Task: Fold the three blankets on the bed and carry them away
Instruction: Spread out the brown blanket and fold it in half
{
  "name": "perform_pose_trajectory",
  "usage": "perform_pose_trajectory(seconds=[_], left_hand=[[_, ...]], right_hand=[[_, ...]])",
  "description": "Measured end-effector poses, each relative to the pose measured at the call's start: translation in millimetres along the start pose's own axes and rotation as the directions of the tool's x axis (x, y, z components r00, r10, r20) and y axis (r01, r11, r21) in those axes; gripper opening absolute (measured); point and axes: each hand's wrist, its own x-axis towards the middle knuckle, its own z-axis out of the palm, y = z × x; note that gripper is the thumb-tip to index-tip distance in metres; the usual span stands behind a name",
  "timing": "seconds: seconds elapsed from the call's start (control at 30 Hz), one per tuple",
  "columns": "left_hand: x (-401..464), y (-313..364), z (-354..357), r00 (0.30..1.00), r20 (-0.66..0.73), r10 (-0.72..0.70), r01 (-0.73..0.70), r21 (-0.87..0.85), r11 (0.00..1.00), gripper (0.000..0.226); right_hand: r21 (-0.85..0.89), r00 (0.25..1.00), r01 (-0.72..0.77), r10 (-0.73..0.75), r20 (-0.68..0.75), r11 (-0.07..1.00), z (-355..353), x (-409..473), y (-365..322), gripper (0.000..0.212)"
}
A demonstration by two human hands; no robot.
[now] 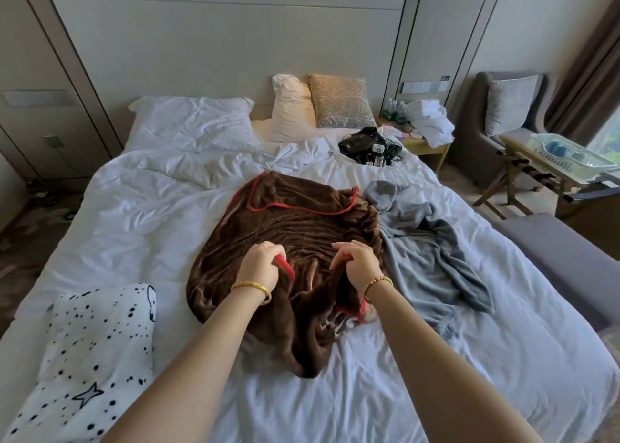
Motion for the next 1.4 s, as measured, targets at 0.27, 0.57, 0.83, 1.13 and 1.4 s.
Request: perform_pose_trajectory(seconds=[0.27, 0.57, 0.83, 1.13, 1.4], left_hand=[[-9.1, 22.6, -3.3, 0.999, -0.051, -0.010, -0.008, -0.334, 0.943, 0.036], [-35.8, -19.1, 19.3, 0.849, 0.195, -0.491, 0.527, -0.261, 0.809, 0.031], [-25.8, -25.4, 11.0, 0.708, 0.418, -0.569, 0.706, -0.451, 0.546, 0.079], [-20.0, -23.7, 2.2, 0.807, 0.144, -0.573, 0.496, -0.692, 0.524, 0.039], [-23.2, 1.6, -1.5, 0.951, 0.222, -0.215, 0.309, -0.703, 0.640, 0.019]], right_hand=[[0.003, 0.877, 0.097, -0.086, 0.473, 0.995, 38.1, -11.2, -36.9, 0.045], [0.140, 0.937, -0.137, 0.083, 0.339, 0.981, 74.2, -36.9, -19.3, 0.024], [0.038, 0.875, -0.035, 0.012, 0.484, 0.999, 71.5, -40.1, -38.6, 0.040], [-0.220, 0.763, 0.089, 0.075, 0.642, 0.971, 41.2, -31.8, -42.5, 0.039], [-0.189, 0.911, 0.119, -0.031, 0.412, 0.975, 4.8, -10.2, -61.4, 0.018]])
